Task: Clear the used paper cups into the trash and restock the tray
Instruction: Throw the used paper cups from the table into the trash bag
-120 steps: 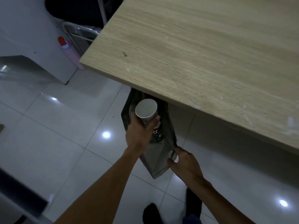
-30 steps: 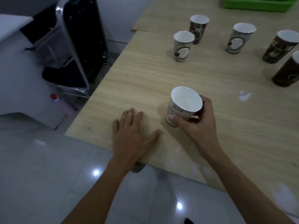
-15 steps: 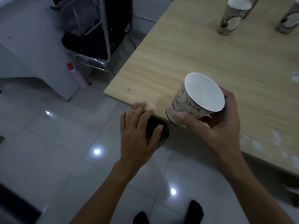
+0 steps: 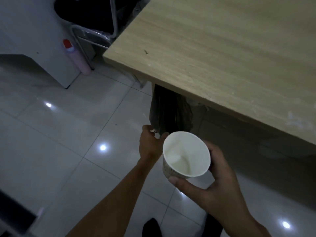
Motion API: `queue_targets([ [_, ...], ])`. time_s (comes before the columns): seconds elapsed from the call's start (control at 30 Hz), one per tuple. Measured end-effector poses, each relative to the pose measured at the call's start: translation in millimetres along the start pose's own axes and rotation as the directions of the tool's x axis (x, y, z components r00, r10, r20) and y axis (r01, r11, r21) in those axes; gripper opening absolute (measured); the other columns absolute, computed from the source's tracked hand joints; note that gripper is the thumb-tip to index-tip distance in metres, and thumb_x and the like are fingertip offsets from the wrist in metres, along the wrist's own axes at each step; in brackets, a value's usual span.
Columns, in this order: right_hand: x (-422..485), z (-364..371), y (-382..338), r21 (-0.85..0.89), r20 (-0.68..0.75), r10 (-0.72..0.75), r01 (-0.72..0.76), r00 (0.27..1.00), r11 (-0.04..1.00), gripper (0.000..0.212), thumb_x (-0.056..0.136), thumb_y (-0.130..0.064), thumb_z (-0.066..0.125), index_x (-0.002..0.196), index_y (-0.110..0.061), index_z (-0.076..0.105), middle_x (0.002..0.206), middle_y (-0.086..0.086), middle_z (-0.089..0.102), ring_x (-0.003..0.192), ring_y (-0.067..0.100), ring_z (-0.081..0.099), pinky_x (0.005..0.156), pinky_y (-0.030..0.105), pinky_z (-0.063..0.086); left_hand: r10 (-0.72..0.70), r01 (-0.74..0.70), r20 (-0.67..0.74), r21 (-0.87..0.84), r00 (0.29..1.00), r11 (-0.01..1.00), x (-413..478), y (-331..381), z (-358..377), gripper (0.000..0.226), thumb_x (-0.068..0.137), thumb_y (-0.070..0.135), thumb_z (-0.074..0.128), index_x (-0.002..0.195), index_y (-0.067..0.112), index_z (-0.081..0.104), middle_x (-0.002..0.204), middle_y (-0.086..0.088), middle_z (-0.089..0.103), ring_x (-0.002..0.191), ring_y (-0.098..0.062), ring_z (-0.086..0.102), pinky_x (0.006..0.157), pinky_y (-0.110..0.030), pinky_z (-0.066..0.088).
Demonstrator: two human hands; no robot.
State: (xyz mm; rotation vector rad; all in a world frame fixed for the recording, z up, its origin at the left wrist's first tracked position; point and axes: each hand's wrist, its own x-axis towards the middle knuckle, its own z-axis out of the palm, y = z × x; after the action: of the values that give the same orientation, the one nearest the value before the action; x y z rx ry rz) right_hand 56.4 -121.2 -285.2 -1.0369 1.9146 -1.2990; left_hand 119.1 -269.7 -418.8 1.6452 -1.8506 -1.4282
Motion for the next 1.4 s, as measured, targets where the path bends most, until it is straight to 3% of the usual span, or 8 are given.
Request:
queue_targets([
  [0.17,17,6,51,-0.034,-0.046,0.106,-0.108,0.993,0.994,0.076,0.053,-0.046,0.086,0.114,-0.059,0.043,0.118,-0.037,0.050,0.109,-0.008,0.051,0.078,0.006,0.046,-0.110,0.114,-0.049,0.067,0.993,0.991,36,-3,25,0.047,0.083,0.033,0.067,0.117,0.008,0.046,0.116,-0.013,0.057,0.105,-0.034,0.057,0.090,-0.047,0.049],
  [0.37,49,12,80,-0.009,-0.048,0.215,-0.216,0.975,0.976,0.081,0.061,-0.031,0.087,0.129,-0.037,0.044,0.121,-0.025,0.053,0.110,0.000,0.053,0.086,0.024,0.052,-0.107,0.110,-0.040,0.078,0.994,0.991,64,-12,31,0.022,0.086,0.027,0.060,0.098,0.009,0.064,0.095,-0.011,0.069,0.087,-0.031,0.064,0.074,-0.038,0.055],
  [0.57,72,27,109,-0.029,-0.063,0.330,-0.332,0.942,0.943,0.081,0.065,-0.025,0.085,0.133,-0.029,0.042,0.123,-0.015,0.050,0.117,0.010,0.050,0.094,0.035,0.050,-0.120,0.117,-0.078,-0.043,0.990,0.992,30,-22,18,0.015,0.088,0.016,0.056,0.079,0.004,0.057,0.075,-0.012,0.063,0.069,-0.026,0.059,0.056,-0.028,0.044],
  [0.67,78,37,112,-0.020,-0.056,0.354,-0.355,0.934,0.935,0.079,0.066,-0.025,0.084,0.133,-0.029,0.041,0.120,-0.014,0.050,0.116,0.008,0.049,0.089,0.027,0.047,-0.111,0.100,-0.107,-0.101,0.988,0.990,10,-27,10,0.015,0.090,0.014,0.055,0.076,0.009,0.055,0.071,-0.013,0.063,0.060,-0.021,0.055,0.046,-0.021,0.040],
  [0.83,100,54,107,-0.085,-0.086,0.331,-0.338,0.940,0.937,0.080,0.064,-0.038,0.082,0.132,-0.029,0.041,0.128,-0.006,0.055,0.116,0.016,0.054,0.091,0.040,0.052,-0.079,0.066,-0.090,-0.145,0.993,0.987,-8,-28,-4,0.013,0.094,0.011,0.053,0.081,0.014,0.055,0.062,-0.005,0.062,0.046,-0.011,0.056,0.041,-0.021,0.042],
  [1.07,129,80,106,-0.177,0.014,0.340,-0.333,0.940,0.926,0.093,0.063,-0.057,0.076,0.139,-0.022,0.037,0.136,0.003,0.051,0.121,0.023,0.052,0.096,0.039,0.049,-0.115,0.090,-0.117,-0.201,0.986,0.976,-27,-28,-21,0.018,0.092,0.008,0.052,0.074,0.011,0.051,0.051,-0.003,0.052,0.036,-0.005,0.042,0.036,-0.016,0.033],
  [1.23,114,78,104,-0.195,0.081,0.426,-0.405,0.901,0.893,0.052,0.090,-0.045,0.055,0.135,-0.024,0.043,0.125,0.001,0.060,0.113,0.021,0.057,0.094,0.037,0.049,-0.093,0.066,-0.132,-0.194,0.987,0.979,-36,-28,-34,0.014,0.092,0.007,0.052,0.078,0.004,0.054,0.055,-0.010,0.056,0.035,-0.004,0.042,0.035,-0.015,0.033],
  [1.4,76,61,95,-0.121,0.018,0.424,-0.419,0.906,0.900,0.034,0.087,-0.025,0.063,0.120,-0.022,0.053,0.095,-0.011,0.059,0.094,0.013,0.062,0.086,0.036,0.053,-0.020,0.009,-0.159,-0.071,0.987,0.997,-37,-26,-41,0.021,0.089,0.009,0.058,0.071,0.017,0.053,0.064,-0.010,0.061,0.053,-0.016,0.055,0.043,-0.012,0.040],
])
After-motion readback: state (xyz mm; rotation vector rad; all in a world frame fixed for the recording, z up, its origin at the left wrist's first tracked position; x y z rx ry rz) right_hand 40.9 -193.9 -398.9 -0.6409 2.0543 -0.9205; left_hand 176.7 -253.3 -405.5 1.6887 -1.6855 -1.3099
